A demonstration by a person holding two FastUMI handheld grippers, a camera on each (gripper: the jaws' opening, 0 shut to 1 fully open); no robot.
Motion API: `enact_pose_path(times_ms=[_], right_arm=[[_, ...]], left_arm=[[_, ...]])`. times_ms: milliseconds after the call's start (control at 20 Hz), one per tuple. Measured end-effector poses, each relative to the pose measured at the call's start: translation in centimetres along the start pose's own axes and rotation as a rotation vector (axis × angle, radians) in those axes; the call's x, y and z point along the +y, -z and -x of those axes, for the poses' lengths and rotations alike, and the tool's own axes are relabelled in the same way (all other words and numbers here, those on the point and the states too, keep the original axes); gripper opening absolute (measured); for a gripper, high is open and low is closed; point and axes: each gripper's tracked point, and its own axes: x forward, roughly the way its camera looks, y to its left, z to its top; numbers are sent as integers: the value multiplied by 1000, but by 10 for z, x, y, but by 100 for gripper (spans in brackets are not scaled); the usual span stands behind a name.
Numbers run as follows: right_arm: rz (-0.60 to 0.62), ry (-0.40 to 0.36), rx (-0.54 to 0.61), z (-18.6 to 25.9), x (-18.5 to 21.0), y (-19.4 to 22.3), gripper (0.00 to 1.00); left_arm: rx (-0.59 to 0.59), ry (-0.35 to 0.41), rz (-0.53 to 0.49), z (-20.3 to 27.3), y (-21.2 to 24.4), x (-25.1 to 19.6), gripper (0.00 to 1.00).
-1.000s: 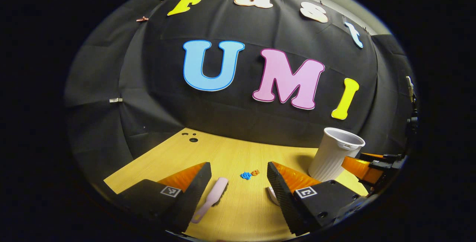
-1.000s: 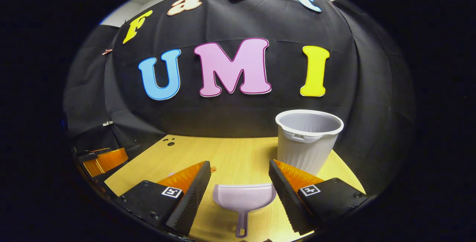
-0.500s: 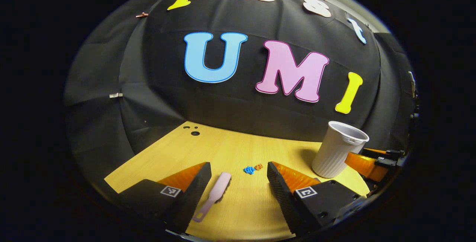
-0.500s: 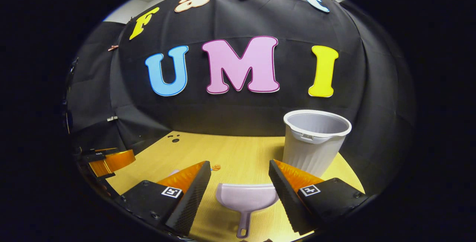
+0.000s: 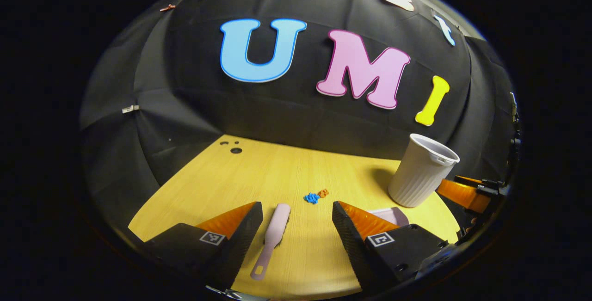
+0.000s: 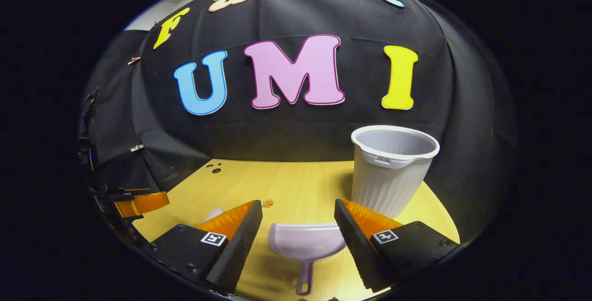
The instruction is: Pick up the small broom and dustpan from the desktop, sweep the trash into the dustpan with the broom, and then empty the trash into the garbage bin.
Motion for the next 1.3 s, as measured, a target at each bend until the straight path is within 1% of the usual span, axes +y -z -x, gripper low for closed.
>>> enact_pose_path(times_ms=[50, 200, 400, 550, 700, 850, 1000, 1150, 1250, 1300], right_arm=[[-5, 3, 9, -2, -2, 3, 98], [-30, 3, 40, -8, -6, 12, 98], [-42, 18, 88, -11, -12, 27, 98], [-55, 27, 116, -8, -16, 37, 99], [-64, 29, 140, -7, -20, 44, 99], [-73, 43, 152, -5, -24, 48, 99], [-91, 59, 171, -3, -31, 54, 99], [-101, 65, 198, 0, -33, 61, 99], [-102, 63, 215, 3, -32, 65, 99], [-101, 63, 222, 3, -33, 67, 99]], left_arm=[[41, 6, 4, -8, 7, 4, 95], [144, -25, -19, -34, 40, 23, 96], [331, -20, -10, -61, 86, 34, 96], [441, -23, -49, -77, 115, 41, 96], [542, -23, -60, -83, 145, 47, 95], [585, -23, -90, -87, 162, 54, 95], [618, -19, -122, -90, 175, 59, 92], [655, 0, -119, -94, 186, 60, 88], [661, -4, -115, -97, 188, 62, 82], [653, -4, -123, -99, 188, 64, 77]])
